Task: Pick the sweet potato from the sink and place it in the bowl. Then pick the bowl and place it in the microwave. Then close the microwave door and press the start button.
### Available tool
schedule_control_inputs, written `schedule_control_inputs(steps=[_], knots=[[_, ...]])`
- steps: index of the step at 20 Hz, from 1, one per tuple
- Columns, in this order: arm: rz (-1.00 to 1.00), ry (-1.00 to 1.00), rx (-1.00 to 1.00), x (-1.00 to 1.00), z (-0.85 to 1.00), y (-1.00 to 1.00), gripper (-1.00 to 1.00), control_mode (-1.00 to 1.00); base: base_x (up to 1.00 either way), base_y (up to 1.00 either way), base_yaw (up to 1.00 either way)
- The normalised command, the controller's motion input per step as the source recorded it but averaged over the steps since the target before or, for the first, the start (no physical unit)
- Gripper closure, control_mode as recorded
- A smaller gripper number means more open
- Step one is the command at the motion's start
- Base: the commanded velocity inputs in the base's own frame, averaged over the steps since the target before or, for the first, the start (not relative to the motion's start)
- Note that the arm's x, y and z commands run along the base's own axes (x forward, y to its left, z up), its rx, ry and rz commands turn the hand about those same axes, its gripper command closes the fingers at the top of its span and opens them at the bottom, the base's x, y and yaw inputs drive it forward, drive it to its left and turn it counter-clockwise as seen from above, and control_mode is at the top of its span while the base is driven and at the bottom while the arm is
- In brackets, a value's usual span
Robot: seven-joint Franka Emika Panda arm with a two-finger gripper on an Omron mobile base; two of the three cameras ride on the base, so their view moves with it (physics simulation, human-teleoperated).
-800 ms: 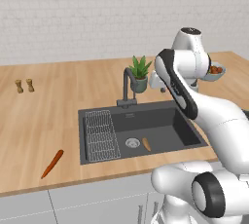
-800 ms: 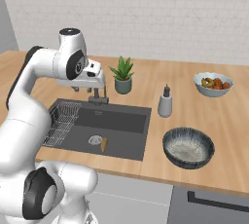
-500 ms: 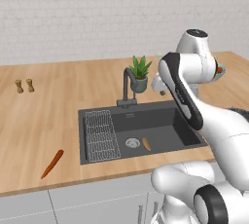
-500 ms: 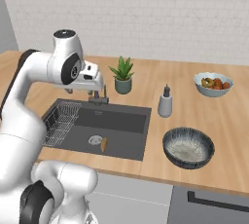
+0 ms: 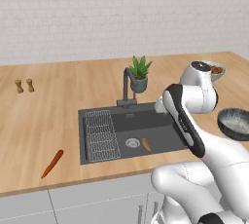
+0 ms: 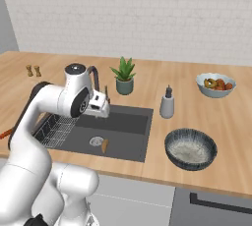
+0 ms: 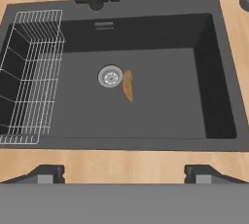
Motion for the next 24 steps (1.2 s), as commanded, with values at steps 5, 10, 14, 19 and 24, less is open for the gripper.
schedule_control_inputs(steps=[5,10,14,19,24], knots=[[-0.07,0.0,0.01,0.21,-0.52,-0.03,-1.0,-1.0,0.0,0.0,0.0],[-0.03,0.0,0.0,0.3,-0.53,0.0,-1.0,-1.0,0.0,0.0,0.0],[0.0,-0.01,0.0,0.36,-0.4,0.0,-1.0,-1.0,0.0,0.0,0.0],[0.0,-0.01,0.01,0.36,-0.25,0.0,-1.0,-1.0,0.0,0.0,0.0],[0.0,0.0,0.01,0.45,-0.43,0.0,-1.0,-1.0,0.0,0.0,0.0]])
